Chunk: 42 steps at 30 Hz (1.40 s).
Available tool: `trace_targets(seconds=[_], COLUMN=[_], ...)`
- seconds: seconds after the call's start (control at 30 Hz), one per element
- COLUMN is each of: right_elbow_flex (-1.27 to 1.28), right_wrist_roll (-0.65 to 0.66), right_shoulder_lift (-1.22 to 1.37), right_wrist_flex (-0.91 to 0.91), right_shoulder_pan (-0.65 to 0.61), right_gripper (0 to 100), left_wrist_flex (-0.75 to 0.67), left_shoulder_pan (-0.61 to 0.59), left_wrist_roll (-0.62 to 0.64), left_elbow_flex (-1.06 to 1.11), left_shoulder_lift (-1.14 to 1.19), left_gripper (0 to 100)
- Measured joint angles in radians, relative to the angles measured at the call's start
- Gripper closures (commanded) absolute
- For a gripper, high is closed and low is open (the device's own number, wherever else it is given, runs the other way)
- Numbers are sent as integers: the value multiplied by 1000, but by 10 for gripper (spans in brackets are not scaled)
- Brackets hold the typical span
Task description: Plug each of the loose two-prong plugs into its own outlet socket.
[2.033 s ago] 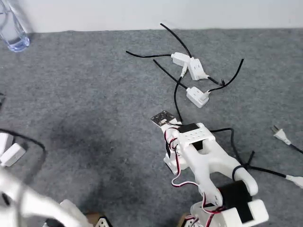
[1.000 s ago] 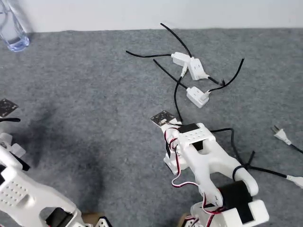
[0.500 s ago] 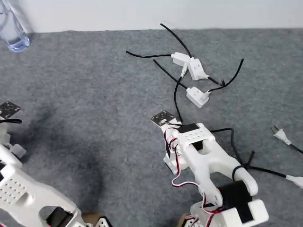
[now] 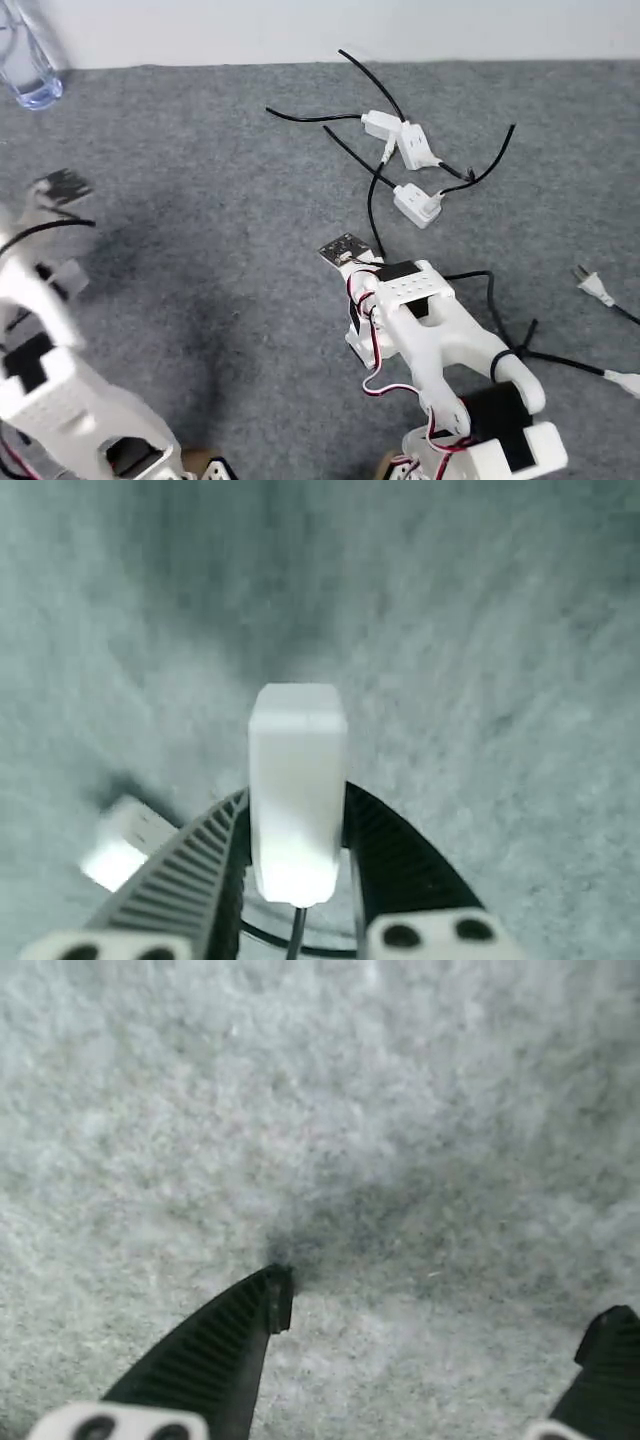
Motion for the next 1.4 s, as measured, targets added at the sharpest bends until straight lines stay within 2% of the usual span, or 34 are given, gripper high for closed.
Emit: trace_targets(seconds=[0.07,0.17,0.23,0.37,0.5,0.6,0.73,0.87,1.0,1.2,1.4], right_elbow_flex=[0,0,0,-17,-18,-18,-18,-18,-17,-17,-17], right_wrist_roll=[-2,-11,-31,-63,-68,-66,-66,-60,-60,-60,-60], right_shoulder_lift=[0,0,0,14,14,14,14,14,14,14,14], right_wrist_flex=[-8,-28,-35,-35,-35,-48,-72,-80,-95,-95,-95], right_shoulder_pan=[40,120,169,239,285,308,344,347,347,347,347], right_gripper=[571,571,571,571,571,571,571,571,571,571,571], left_wrist_flex=[3,12,28,32,-130,-282,-500,-720,-852,-884,-807], left_shoulder_pan=[80,227,350,615,825,921,991,1007,1020,1040,1080], left_wrist_roll=[15,117,186,244,402,486,502,496,445,439,437], left_elbow_flex=[0,0,12,97,242,371,543,675,760,783,784], left_shoulder_lift=[-49,-143,-224,-373,-425,-425,-422,-379,-292,-212,-235], left_gripper=[987,987,987,987,987,987,987,987,987,963,791])
